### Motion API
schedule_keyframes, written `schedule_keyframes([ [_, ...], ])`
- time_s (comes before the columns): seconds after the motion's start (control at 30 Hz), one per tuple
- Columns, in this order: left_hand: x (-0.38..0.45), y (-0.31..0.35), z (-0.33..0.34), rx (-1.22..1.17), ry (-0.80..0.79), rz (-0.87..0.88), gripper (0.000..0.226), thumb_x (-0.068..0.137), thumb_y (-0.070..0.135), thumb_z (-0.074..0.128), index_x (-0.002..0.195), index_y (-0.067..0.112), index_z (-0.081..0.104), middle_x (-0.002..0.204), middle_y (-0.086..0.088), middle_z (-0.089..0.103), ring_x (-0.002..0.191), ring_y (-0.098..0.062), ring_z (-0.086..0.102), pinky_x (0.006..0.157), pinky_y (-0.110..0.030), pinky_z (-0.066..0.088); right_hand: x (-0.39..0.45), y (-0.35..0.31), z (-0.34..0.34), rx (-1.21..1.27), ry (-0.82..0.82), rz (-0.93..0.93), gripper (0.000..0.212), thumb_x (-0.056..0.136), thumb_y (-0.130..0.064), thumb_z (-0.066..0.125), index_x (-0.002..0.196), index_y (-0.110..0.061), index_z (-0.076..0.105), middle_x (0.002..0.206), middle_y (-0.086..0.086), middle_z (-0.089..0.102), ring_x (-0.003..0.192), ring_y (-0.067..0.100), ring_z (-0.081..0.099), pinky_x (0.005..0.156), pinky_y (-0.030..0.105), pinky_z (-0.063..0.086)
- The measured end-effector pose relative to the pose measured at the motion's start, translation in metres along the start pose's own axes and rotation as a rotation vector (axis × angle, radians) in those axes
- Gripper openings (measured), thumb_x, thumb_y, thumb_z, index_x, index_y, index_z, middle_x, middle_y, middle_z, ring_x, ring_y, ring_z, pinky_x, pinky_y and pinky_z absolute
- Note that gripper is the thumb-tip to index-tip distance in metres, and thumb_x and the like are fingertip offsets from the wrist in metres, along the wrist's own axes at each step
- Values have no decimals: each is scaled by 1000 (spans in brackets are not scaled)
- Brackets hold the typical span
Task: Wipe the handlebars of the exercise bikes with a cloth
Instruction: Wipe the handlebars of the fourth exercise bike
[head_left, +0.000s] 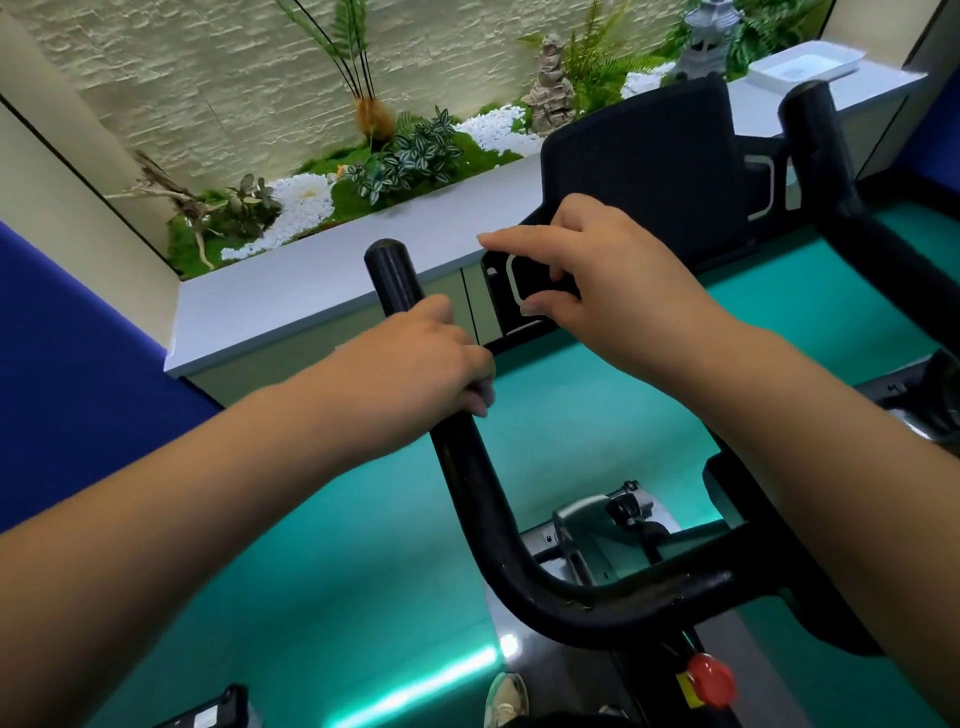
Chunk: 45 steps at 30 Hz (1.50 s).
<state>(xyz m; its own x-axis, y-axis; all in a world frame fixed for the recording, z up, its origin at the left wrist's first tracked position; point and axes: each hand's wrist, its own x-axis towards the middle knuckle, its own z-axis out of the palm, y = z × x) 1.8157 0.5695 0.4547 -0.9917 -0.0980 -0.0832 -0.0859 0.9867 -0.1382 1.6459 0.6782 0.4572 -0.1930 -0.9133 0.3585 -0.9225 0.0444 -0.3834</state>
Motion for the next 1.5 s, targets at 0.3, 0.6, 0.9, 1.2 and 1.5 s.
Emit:
schedule_keyframes([
  [0.3, 23, 5, -8, 89, -224, -108, 30, 92, 49, 51, 100, 22, 63, 93, 3, 63, 89, -15, 32, 84, -39, 44, 1, -1, 0, 31, 4, 15, 56, 85, -22, 69, 134, -39, 49, 95, -2, 40, 87, 11, 35, 72, 26, 32],
  [0.6, 26, 14, -12, 86, -255, -140, 35, 90, 52, 53, 103, 22, 65, 99, 3, 60, 100, -20, 44, 89, -39, 44, -1, -2, 0, 64, 2, 34, 56, 85, -23, 68, 135, -41, 48, 96, -4, 39, 89, 9, 35, 73, 23, 30],
  [0.9, 8, 23, 2, -154, -162, -103, 31, 88, 52, 56, 100, 28, 70, 95, 9, 64, 96, -16, 43, 88, -38, 41, -2, -2, -1, 79, 11, 27, 57, 85, -21, 69, 135, -40, 48, 96, -4, 39, 87, 8, 35, 73, 24, 33],
  [1.2, -18, 56, 7, -324, 27, -123, 27, 88, 46, 58, 101, 27, 73, 94, 8, 65, 92, -17, 44, 80, -21, 29, -2, 0, 3, 94, 22, 19, 58, 84, -21, 70, 134, -40, 49, 97, -4, 39, 88, 8, 38, 75, 25, 37],
  [1.5, -35, 71, 32, -412, 451, -287, 38, 80, 49, 54, 85, 18, 75, 82, 6, 69, 80, -15, 48, 74, -19, 31, -3, 2, 6, 81, 41, 7, 59, 84, -21, 71, 135, -41, 48, 97, -5, 39, 90, 9, 39, 76, 25, 39],
])
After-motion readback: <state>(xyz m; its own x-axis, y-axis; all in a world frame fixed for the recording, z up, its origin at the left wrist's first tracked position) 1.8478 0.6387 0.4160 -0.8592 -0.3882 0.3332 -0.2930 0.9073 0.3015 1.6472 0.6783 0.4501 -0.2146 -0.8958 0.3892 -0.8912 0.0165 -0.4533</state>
